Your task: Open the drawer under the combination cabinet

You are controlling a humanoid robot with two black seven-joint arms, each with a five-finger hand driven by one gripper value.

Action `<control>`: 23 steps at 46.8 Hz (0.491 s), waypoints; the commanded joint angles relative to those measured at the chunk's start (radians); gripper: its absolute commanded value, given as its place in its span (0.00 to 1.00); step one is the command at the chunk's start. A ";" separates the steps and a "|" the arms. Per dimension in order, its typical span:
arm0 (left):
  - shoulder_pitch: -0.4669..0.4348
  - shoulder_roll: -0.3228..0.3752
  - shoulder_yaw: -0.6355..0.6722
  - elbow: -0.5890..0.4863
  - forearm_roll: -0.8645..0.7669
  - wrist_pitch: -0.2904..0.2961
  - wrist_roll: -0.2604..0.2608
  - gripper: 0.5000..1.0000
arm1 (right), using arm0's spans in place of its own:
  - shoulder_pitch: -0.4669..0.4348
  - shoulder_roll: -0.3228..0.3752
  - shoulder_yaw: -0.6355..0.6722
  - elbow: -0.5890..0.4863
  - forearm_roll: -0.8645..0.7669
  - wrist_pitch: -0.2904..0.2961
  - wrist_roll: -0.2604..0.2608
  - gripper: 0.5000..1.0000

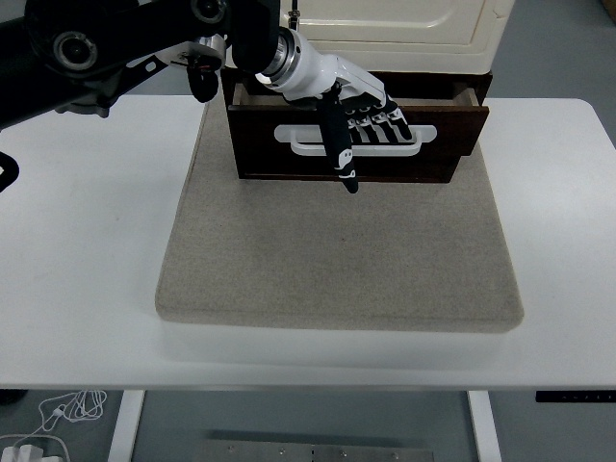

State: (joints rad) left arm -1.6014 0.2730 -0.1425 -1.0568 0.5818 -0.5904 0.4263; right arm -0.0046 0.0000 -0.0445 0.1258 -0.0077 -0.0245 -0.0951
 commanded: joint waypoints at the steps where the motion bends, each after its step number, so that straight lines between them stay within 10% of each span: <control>1: 0.001 0.002 0.003 0.000 0.015 0.000 0.000 0.99 | 0.000 0.000 0.000 0.000 0.000 0.000 0.000 0.86; 23: 0.001 0.000 0.008 -0.011 0.013 -0.006 0.000 1.00 | 0.000 0.000 0.000 0.000 0.000 0.000 0.000 0.86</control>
State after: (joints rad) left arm -1.6000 0.2733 -0.1379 -1.0655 0.5969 -0.5939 0.4263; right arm -0.0046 0.0000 -0.0445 0.1258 -0.0077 -0.0245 -0.0951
